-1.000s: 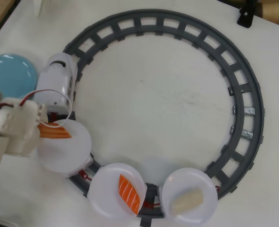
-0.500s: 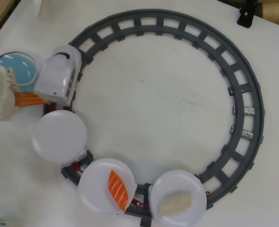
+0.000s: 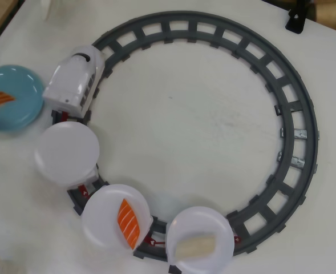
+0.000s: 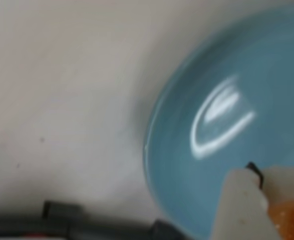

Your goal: Pick up the sushi from the Shinkansen and put it on the blue dish

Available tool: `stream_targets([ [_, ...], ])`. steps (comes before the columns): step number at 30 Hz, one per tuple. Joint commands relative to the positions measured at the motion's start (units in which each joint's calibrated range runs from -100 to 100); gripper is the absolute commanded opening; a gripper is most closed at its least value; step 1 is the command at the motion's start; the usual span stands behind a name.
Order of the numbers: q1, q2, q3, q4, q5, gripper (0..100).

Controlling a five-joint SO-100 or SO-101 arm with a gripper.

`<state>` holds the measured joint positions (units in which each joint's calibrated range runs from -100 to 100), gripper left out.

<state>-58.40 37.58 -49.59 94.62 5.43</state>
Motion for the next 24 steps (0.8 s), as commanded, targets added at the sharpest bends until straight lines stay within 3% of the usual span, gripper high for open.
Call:
stream_targets([
  [1, -0.93, 3.11, -6.68, 0.62, -0.36, 11],
  [24, 0.48, 17.05, -17.95, -0.14, 1.21, 11],
])
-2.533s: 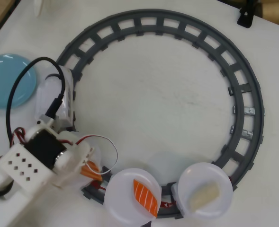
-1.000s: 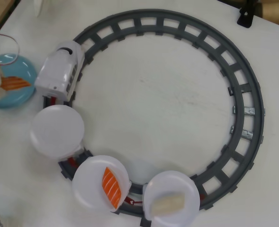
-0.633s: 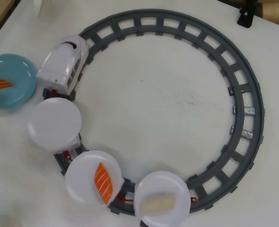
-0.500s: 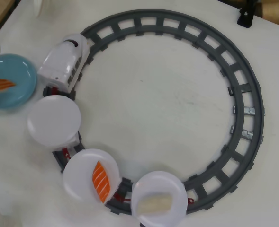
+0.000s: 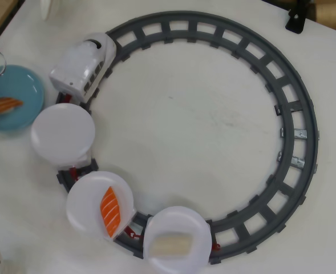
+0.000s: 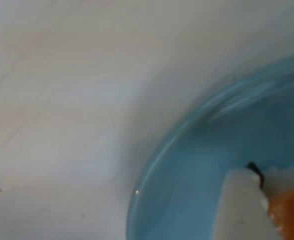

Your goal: Pick up the sushi from the Shinkansen and put it on the blue dish

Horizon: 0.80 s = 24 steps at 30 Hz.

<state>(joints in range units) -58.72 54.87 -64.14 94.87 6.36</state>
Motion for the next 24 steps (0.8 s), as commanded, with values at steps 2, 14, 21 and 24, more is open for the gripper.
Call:
stream_targets([
  [2, 0.80, 0.58, -3.76, -0.14, 0.75, 11],
  [14, 0.10, 0.17, -4.85, 1.05, 1.38, 25],
  [21, 0.01, 0.00, -10.53, 4.36, 1.22, 25],
  [24, -0.17, -1.82, -9.62, 4.36, 1.22, 25],
])
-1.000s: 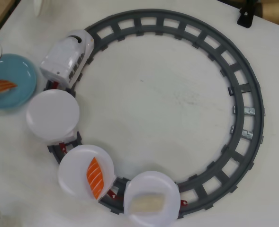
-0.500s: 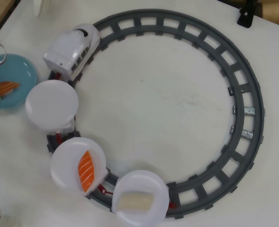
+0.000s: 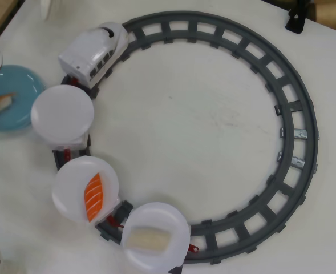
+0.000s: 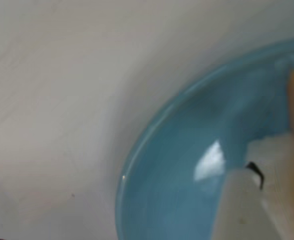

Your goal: Pick up the sushi from the Shinkansen and put it on the blue dish

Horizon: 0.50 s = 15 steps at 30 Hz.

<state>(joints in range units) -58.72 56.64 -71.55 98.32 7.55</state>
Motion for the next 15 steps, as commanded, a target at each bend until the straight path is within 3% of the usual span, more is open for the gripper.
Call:
stream_targets([
  [1, -0.17, -4.51, -1.67, 0.92, -0.02, 25],
  [15, 3.18, -22.92, 18.44, 0.92, -0.65, 25],
])
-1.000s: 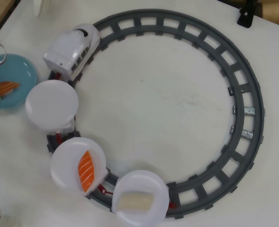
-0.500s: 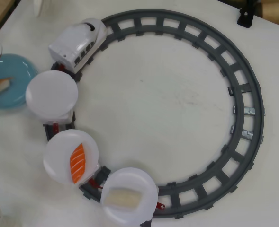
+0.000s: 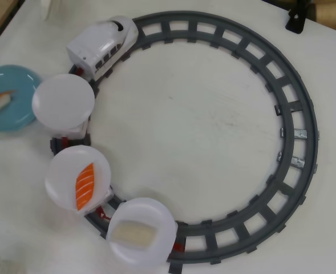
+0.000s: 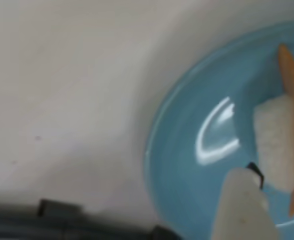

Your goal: Pick up the sushi from the Shinkansen and put it on the blue dish

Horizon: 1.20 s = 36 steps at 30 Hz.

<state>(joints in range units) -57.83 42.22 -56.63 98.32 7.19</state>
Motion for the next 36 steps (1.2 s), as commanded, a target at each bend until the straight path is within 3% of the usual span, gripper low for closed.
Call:
stream_targets([
  [1, 2.90, -10.24, 5.60, 0.92, -0.34, 25],
  [13, 5.19, -39.94, 34.63, -2.23, -3.48, 25],
  [26, 4.83, -85.15, 95.14, -29.57, -7.03, 25],
  [36, 4.74, -98.75, 109.83, -32.54, -8.29, 25],
])
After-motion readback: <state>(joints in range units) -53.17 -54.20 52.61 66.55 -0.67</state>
